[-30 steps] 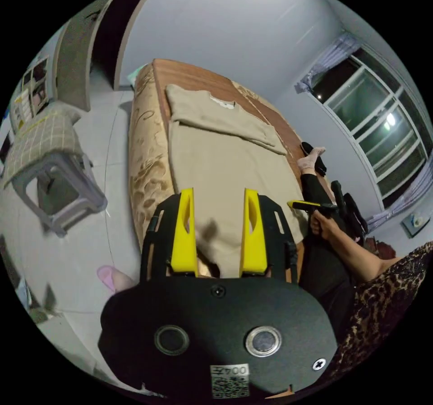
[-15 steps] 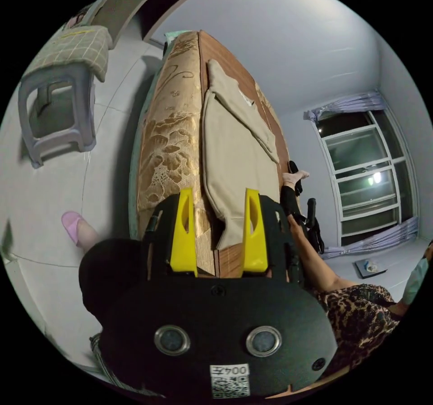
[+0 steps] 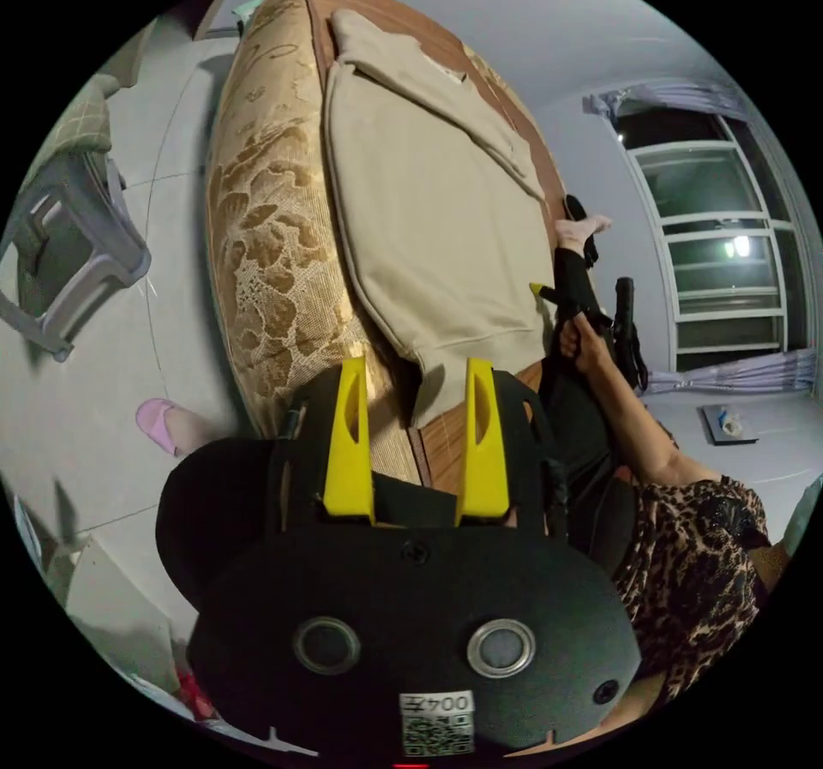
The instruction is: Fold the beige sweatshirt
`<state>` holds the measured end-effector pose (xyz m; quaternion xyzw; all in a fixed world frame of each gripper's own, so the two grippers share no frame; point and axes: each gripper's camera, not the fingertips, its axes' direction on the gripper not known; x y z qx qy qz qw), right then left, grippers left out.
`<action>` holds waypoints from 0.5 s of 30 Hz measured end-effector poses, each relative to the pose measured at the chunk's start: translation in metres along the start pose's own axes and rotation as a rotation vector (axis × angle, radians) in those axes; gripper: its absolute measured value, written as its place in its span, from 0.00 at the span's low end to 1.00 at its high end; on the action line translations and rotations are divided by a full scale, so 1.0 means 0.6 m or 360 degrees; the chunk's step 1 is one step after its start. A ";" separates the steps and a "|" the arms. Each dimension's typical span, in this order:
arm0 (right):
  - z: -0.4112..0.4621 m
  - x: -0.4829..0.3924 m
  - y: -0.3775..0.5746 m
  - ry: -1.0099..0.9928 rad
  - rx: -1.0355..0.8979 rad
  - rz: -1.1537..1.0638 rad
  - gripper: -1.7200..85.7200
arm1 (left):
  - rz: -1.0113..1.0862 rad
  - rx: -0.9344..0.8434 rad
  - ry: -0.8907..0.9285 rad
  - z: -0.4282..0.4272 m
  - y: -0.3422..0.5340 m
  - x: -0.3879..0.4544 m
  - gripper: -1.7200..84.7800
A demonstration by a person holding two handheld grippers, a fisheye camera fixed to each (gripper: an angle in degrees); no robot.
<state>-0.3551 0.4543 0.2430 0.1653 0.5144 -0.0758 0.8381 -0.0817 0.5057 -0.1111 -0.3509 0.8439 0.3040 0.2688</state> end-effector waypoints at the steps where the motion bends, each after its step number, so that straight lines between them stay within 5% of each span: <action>1: 0.000 -0.001 0.001 0.0001 0.0000 -0.0001 0.07 | 0.0019 -0.0023 -0.0013 0.004 -0.001 0.005 0.19; 15: 0.005 -0.023 0.011 -0.0022 0.0000 -0.0003 0.08 | 0.0055 -0.0084 -0.0194 0.027 0.006 0.059 0.06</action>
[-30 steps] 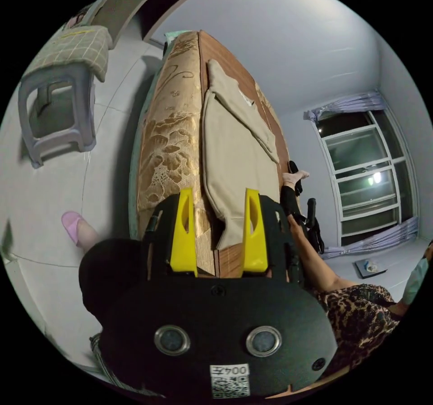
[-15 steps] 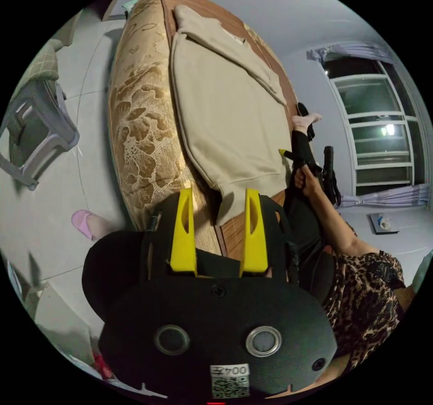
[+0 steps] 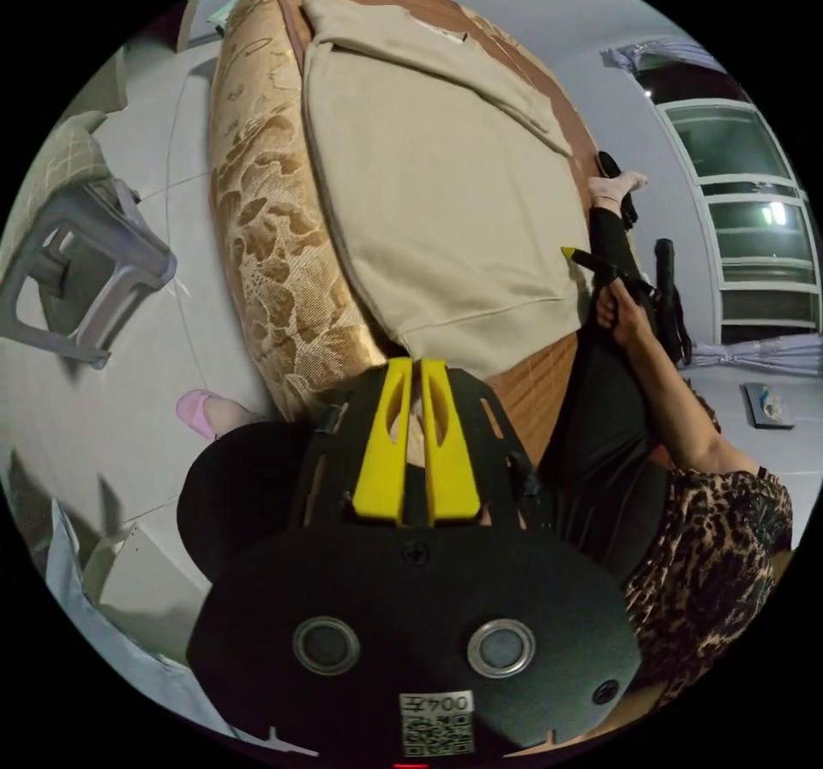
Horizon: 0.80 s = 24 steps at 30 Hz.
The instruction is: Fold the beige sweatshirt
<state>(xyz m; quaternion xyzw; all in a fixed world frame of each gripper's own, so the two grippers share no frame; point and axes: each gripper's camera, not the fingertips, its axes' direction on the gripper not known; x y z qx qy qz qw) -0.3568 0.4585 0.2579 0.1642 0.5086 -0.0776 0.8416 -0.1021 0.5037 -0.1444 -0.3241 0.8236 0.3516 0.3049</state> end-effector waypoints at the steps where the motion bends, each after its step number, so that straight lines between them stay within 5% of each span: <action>1: 0.000 -0.001 0.000 -0.0002 -0.0001 0.0000 0.08 | -0.0014 0.0026 0.0014 -0.004 0.004 0.001 0.06; 17: 0.007 -0.053 -0.044 0.0101 -0.0043 -0.0108 0.08 | -0.0025 -0.0183 -0.0105 0.081 -0.003 0.029 0.08; 24: -0.037 -0.036 -0.083 -0.0090 -0.0192 -0.0073 0.16 | -0.0100 -0.0164 -0.0003 0.098 -0.001 0.018 0.05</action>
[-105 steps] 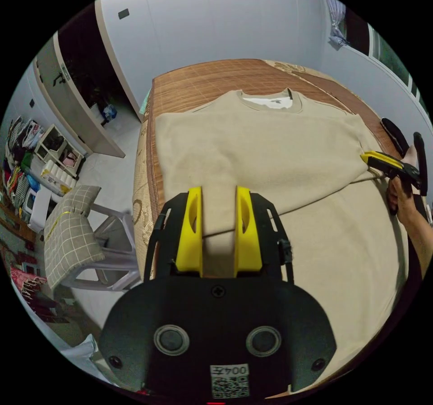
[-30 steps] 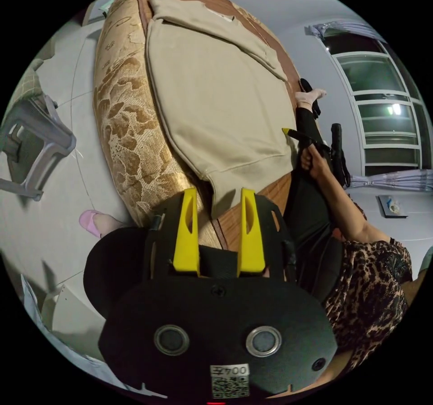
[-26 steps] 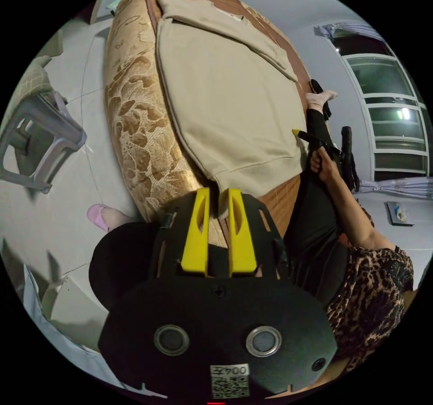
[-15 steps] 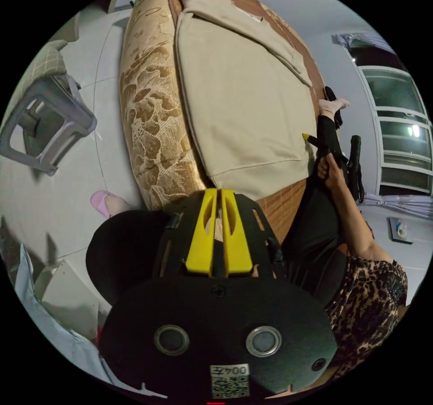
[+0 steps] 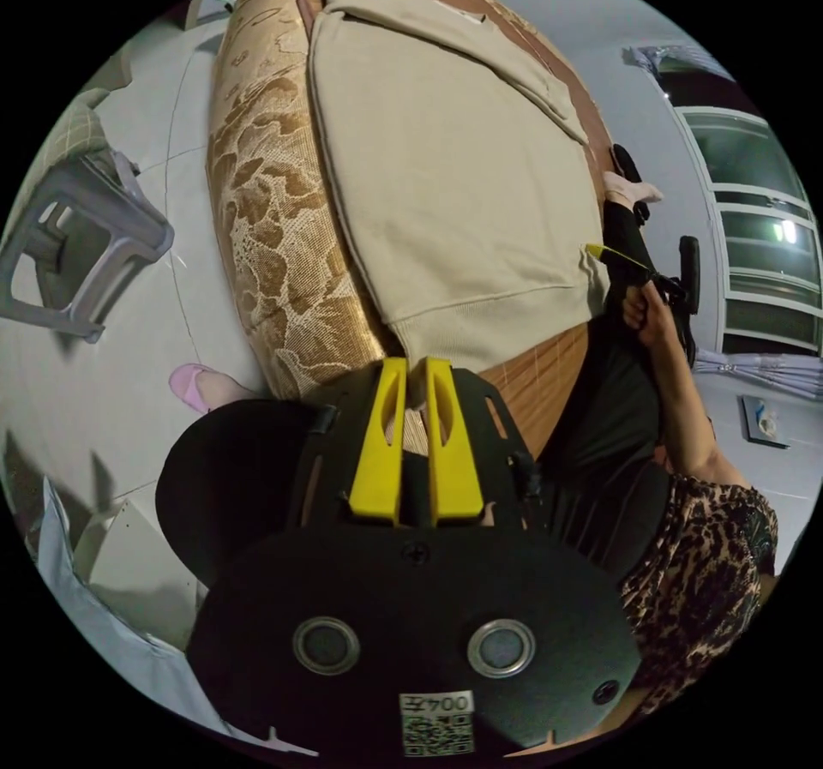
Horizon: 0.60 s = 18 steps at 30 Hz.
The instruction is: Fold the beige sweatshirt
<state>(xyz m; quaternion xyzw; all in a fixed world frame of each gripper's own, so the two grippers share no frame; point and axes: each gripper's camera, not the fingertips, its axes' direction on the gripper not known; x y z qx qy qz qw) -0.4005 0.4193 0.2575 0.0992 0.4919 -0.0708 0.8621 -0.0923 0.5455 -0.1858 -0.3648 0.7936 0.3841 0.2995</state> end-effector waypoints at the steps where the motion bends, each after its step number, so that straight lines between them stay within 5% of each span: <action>1: -0.010 0.007 -0.003 -0.0034 0.0000 0.0019 0.16 | -0.0005 0.0000 0.0008 0.001 0.000 -0.001 0.05; 8: -0.065 0.094 -0.084 -0.0400 -0.0267 0.0257 0.18 | -0.0022 0.0009 0.0024 0.019 -0.001 0.006 0.05; 18: -0.050 0.059 -0.212 0.0307 -0.0773 0.0094 0.19 | -0.0029 -0.0001 0.0056 0.040 -0.007 0.017 0.05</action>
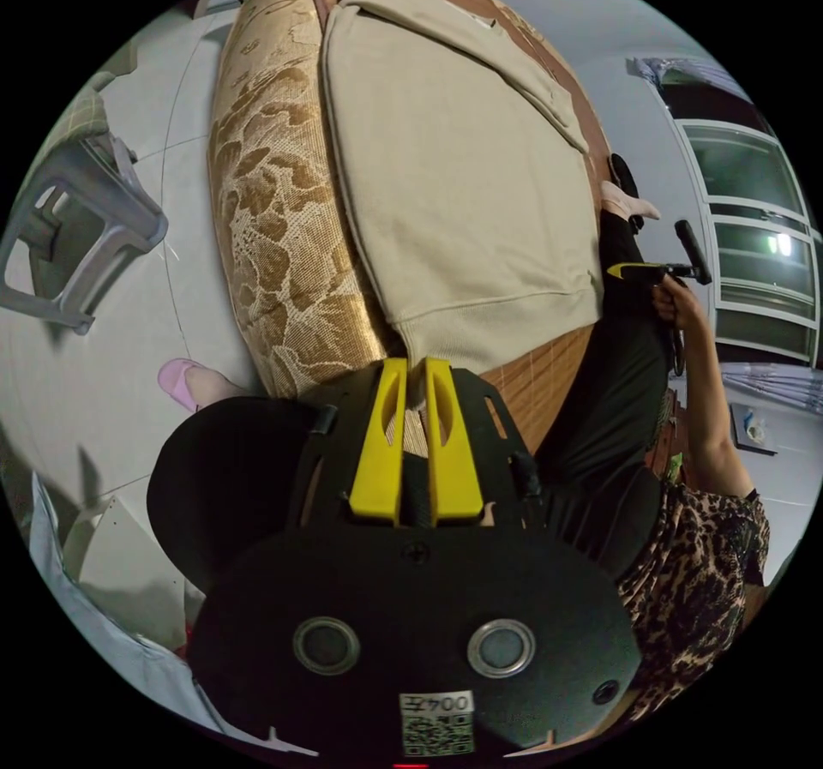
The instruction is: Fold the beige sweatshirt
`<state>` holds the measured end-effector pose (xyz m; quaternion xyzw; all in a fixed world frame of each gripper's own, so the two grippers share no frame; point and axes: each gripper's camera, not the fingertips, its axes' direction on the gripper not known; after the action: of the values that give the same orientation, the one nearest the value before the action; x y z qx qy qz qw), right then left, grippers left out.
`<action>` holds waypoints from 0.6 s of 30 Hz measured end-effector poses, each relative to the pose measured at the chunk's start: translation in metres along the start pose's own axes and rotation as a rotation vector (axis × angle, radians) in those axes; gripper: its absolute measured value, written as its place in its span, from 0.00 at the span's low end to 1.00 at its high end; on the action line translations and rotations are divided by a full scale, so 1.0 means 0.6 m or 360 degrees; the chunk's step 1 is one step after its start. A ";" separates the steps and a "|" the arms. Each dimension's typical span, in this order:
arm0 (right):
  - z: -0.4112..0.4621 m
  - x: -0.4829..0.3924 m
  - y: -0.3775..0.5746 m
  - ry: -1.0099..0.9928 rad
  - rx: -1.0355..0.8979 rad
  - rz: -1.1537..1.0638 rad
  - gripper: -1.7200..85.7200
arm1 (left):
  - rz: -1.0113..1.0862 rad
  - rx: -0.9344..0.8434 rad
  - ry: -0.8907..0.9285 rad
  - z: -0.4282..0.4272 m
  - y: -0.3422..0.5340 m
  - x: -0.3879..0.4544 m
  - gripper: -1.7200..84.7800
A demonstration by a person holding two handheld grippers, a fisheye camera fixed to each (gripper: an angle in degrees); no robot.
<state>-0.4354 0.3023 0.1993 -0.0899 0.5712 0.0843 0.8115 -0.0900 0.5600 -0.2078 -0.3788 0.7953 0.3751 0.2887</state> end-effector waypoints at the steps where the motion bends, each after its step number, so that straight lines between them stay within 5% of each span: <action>1: 0.001 0.002 -0.005 0.0029 -0.0039 0.0004 0.19 | 0.0001 0.0000 -0.0002 0.001 0.000 0.001 0.05; 18: 0.063 -0.052 -0.138 0.0200 -0.0796 -0.0142 0.16 | 0.0025 0.0004 -0.0037 0.019 -0.003 0.043 0.05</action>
<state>-0.3914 0.2299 0.2456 -0.3179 0.5774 0.1813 0.7299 -0.1004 0.5585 -0.2340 -0.3677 0.7952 0.3809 0.2955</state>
